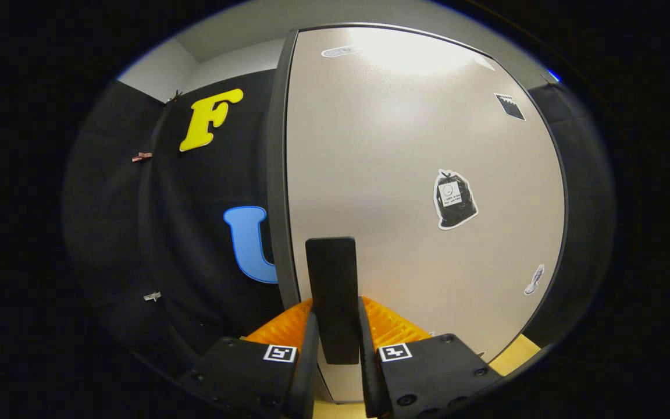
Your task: Open the shoe cabinet door, grab the shoes and put them into the shoe cabinet, then close the shoe cabinet door.
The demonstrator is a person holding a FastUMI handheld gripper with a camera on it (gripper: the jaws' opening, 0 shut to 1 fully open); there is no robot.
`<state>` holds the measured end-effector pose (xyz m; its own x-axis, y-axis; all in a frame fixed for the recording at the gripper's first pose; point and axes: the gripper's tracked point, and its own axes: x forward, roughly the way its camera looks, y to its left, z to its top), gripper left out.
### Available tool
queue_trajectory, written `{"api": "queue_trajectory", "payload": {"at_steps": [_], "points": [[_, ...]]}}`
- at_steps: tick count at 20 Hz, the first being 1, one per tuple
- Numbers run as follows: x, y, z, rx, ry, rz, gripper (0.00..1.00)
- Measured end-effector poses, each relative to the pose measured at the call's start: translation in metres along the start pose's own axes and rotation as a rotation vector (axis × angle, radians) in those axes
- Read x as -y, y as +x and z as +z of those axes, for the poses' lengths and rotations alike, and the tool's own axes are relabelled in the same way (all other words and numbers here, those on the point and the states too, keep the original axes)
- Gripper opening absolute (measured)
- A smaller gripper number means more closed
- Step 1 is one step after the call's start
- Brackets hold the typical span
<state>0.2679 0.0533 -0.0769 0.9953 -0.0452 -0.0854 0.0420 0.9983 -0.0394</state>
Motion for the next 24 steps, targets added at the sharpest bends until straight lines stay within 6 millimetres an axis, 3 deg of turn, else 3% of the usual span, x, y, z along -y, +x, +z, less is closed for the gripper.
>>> {"api": "queue_trajectory", "payload": {"at_steps": [2, 3, 8, 14, 18, 24], "points": [[0.000, 0.001, -0.002, -0.018, -0.019, -0.001, 0.32], [0.001, 0.001, -0.002, -0.020, -0.022, -0.001, 0.24], [0.000, -0.009, -0.001, -0.007, -0.003, 0.024, 0.24], [0.001, -0.049, 0.003, -0.007, 0.006, 0.069, 0.24], [0.005, -0.090, 0.008, -0.007, 0.011, 0.109, 0.24], [0.032, -0.130, 0.012, -0.021, 0.021, 0.180, 0.24]]}}
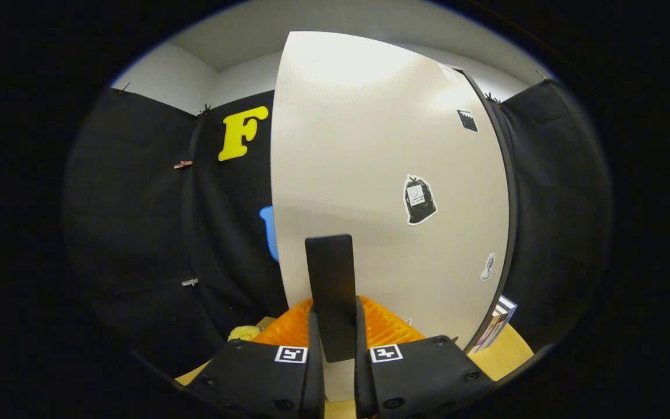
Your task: Open the shoe cabinet door, grab the shoes and put them into the shoe cabinet, then close the shoe cabinet door.
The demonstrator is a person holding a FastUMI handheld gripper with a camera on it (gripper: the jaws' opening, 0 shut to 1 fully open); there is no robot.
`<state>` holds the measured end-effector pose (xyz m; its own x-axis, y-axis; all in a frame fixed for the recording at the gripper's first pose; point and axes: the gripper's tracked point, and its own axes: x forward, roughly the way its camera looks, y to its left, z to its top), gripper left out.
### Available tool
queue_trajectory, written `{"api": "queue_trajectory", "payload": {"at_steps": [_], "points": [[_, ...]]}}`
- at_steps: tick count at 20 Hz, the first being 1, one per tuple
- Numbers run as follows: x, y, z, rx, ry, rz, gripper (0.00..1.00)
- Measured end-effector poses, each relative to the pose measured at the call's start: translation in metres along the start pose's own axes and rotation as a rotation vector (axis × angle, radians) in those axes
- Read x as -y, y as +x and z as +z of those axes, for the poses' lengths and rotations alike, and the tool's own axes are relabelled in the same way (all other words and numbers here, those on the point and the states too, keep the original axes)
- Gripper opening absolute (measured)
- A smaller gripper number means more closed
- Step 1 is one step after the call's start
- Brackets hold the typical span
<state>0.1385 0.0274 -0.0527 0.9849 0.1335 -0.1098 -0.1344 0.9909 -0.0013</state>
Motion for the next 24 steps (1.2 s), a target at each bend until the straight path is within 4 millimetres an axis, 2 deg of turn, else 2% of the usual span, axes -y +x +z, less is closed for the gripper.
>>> {"api": "queue_trajectory", "payload": {"at_steps": [6, 16, 24], "points": [[0.024, -0.039, 0.005, 0.004, 0.004, 0.021, 0.24], [0.068, -0.089, 0.016, 0.010, -0.011, 0.001, 0.24], [0.114, -0.110, 0.016, 0.009, -0.012, -0.089, 0.23]]}}
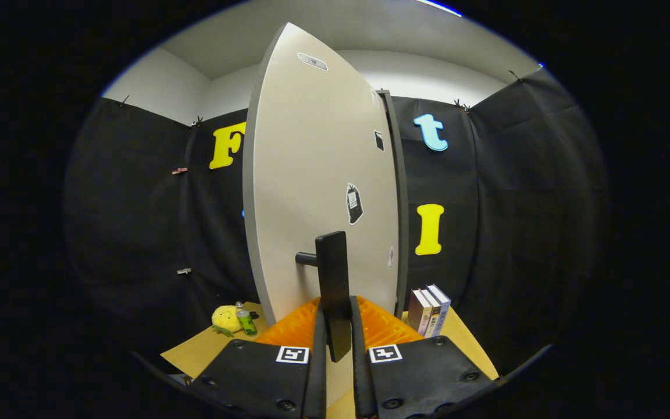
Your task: Open the shoe cabinet door, grab the shoes and put them into the shoe cabinet, then close the shoe cabinet door.
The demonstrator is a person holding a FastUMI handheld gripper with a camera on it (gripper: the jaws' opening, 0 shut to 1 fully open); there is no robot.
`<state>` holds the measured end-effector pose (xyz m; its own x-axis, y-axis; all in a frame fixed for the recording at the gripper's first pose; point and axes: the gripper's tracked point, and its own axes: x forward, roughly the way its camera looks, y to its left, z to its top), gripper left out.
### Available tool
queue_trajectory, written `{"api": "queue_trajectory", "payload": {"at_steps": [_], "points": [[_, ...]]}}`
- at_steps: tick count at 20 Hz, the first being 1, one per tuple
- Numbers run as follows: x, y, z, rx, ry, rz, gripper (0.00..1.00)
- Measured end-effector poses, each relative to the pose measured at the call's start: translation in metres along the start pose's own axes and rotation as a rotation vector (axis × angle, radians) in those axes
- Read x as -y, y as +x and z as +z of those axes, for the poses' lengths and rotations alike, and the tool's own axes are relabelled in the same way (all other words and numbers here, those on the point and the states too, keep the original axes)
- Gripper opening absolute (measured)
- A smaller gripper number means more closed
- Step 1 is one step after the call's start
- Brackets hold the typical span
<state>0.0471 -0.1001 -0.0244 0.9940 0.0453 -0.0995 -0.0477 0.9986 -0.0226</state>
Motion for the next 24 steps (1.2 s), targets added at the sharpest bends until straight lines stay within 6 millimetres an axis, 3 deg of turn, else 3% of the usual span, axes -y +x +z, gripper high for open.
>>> {"api": "queue_trajectory", "payload": {"at_steps": [6, 8, 14, 21, 24], "points": [[0.045, -0.009, 0.002, 0.006, 0.015, -0.088, 0.22], [0.056, -0.011, 0.003, 0.009, 0.026, -0.100, 0.18], [0.087, -0.017, 0.007, 0.016, 0.049, -0.134, 0.17], [0.097, -0.019, 0.006, 0.016, 0.056, -0.111, 0.17], [0.098, -0.029, 0.016, 0.065, 0.056, -0.106, 0.17]]}}
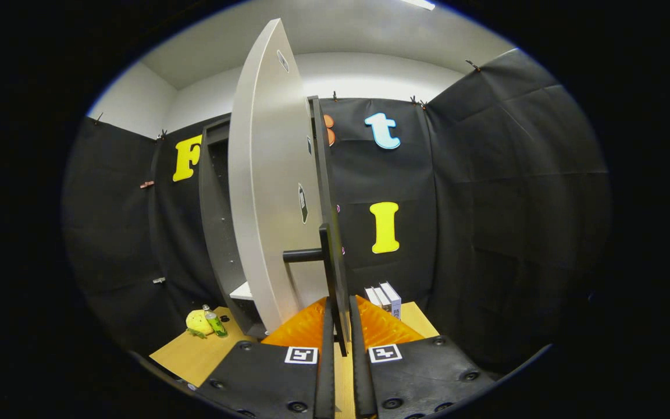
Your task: Open the shoe cabinet door, grab the shoes and put them into the shoe cabinet, then close the shoe cabinet door.
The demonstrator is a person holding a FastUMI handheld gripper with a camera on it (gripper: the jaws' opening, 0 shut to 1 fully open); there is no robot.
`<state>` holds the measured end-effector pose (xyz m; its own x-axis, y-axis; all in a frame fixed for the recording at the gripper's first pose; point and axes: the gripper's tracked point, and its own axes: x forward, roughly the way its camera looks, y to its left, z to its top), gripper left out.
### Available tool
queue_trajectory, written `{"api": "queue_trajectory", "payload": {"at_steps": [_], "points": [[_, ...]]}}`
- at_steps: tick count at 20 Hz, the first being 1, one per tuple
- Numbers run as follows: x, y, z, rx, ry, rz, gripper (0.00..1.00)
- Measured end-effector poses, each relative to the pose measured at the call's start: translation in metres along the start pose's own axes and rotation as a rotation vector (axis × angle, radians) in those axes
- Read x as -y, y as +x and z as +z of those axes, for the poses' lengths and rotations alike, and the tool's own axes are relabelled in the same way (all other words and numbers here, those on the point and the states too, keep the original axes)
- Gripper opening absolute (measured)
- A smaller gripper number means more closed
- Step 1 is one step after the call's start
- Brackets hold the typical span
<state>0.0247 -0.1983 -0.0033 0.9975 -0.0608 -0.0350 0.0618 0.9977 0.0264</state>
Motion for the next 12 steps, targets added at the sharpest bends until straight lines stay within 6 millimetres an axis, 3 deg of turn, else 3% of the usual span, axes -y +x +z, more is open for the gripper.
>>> {"api": "queue_trajectory", "payload": {"at_steps": [4, 6, 9, 12], "points": [[0.004, -0.016, 0.003, 0.009, -0.007, -0.018, 0.22], [-0.004, -0.033, 0.002, 0.012, 0.006, -0.012, 0.20], [-0.032, -0.055, -0.007, 0.020, -0.009, 0.025, 0.17], [-0.065, -0.068, -0.034, 0.010, 0.005, 0.076, 0.17]]}}
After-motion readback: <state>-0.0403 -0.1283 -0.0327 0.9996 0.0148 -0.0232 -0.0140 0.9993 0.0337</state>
